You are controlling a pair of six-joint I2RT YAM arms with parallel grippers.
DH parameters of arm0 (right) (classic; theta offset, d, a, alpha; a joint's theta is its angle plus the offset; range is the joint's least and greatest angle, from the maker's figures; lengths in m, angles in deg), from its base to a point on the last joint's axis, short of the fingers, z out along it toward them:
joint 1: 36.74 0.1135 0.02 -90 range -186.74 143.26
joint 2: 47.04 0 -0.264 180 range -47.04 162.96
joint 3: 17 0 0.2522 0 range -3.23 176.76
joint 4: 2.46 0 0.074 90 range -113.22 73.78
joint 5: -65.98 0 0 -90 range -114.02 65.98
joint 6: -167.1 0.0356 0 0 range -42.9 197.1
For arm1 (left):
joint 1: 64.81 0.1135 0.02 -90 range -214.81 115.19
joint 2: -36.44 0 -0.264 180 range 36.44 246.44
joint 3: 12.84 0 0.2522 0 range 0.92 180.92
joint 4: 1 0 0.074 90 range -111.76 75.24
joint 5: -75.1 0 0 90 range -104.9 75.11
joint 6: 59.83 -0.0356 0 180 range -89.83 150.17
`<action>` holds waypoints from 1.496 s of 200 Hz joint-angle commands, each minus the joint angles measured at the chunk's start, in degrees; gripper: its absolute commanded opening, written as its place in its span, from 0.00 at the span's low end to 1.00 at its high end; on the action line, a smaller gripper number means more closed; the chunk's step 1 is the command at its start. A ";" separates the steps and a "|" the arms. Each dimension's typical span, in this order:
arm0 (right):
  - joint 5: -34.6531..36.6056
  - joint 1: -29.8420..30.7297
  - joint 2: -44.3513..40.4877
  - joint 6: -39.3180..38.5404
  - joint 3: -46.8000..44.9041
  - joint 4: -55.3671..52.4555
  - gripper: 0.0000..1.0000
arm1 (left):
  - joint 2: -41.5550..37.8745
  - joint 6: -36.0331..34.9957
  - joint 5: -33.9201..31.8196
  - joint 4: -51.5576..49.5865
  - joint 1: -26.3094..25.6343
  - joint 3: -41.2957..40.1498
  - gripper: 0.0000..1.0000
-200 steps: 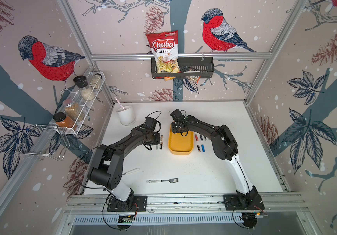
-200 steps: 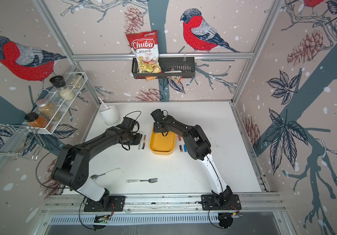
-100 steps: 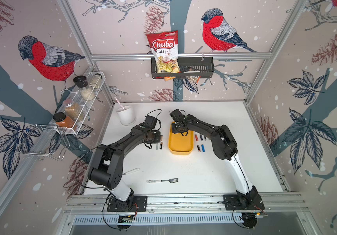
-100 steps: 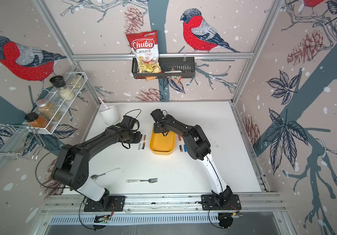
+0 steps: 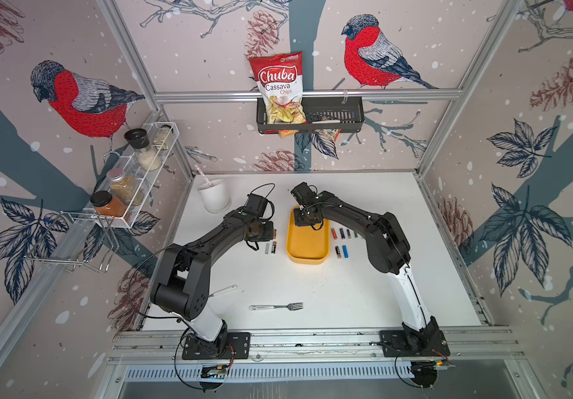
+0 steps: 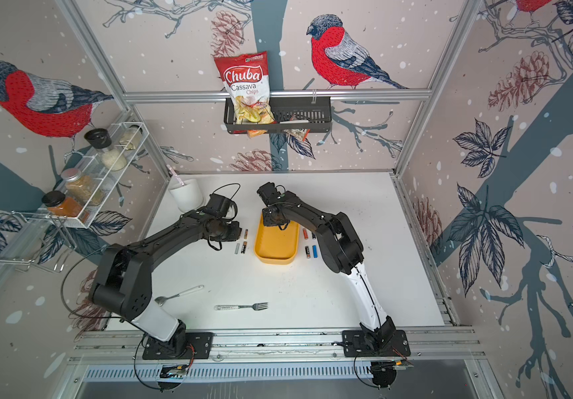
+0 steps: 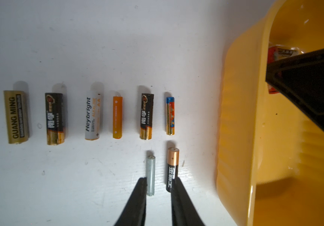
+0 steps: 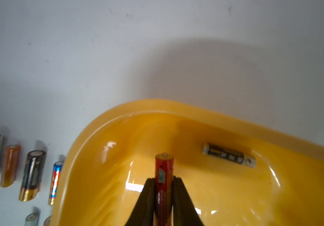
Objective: Take the batteries out of the storage box
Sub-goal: Pick up the battery from the storage box, then place the battery at the center of the board.
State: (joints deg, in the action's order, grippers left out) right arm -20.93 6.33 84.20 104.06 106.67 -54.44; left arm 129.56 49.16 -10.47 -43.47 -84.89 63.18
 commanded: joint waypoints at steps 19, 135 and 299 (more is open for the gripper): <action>-1.50 -0.13 -3.89 -1.07 -1.45 -1.34 0.21 | 0.21 -1.07 0.03 -0.65 0.21 0.64 0.27; 0.75 -5.74 -24.92 -1.01 -21.82 -2.21 0.21 | 1.09 -1.49 0.58 -0.73 0.34 2.63 0.27; 0.89 -12.50 -37.79 -2.52 -50.84 4.23 0.23 | 1.97 -0.98 1.11 -1.00 0.39 3.43 0.28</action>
State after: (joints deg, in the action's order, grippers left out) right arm -19.70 -6.02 46.30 102.66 57.14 -52.50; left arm 131.37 48.15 -9.11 -43.76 -84.67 66.53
